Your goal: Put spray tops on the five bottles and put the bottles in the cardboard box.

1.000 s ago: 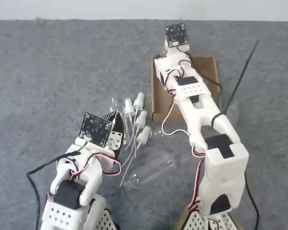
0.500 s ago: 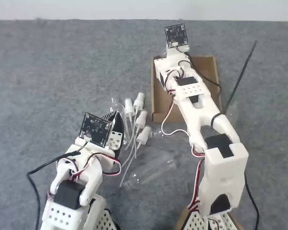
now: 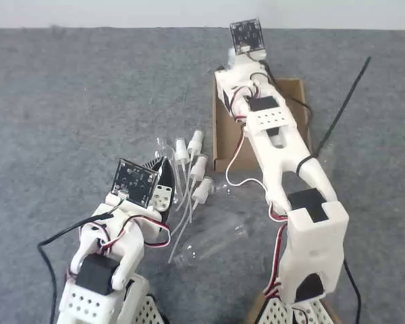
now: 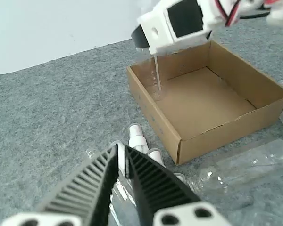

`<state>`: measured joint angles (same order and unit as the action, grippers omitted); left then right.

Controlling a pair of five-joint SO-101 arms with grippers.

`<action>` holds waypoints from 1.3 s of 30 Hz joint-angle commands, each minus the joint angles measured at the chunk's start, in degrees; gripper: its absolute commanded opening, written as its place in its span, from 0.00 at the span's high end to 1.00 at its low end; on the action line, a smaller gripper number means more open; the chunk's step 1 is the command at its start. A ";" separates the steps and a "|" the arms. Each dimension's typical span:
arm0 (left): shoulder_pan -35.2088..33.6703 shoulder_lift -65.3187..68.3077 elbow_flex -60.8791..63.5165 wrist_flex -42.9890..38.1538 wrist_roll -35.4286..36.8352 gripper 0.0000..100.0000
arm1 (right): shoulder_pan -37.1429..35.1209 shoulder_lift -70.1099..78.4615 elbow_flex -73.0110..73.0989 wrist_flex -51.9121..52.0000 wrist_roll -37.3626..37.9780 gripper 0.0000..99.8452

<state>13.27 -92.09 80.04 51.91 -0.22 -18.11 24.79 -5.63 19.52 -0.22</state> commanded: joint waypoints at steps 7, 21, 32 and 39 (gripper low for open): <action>-0.26 0.70 -0.22 -1.49 -0.35 0.99 | -0.22 -1.36 -15.12 13.85 -0.09 0.72; -0.26 0.70 -0.22 -1.49 -0.35 0.99 | -0.57 -12.09 -25.85 39.52 -0.18 0.72; -0.26 0.70 0.66 -2.55 -0.35 0.99 | -0.13 -25.63 -25.85 67.74 -0.18 0.72; -0.26 0.70 1.01 -2.81 -0.35 0.99 | 5.23 -32.13 -25.76 83.03 -0.09 0.72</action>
<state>13.27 -92.09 81.54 50.86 -0.22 -17.05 -0.88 -27.60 96.18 -0.04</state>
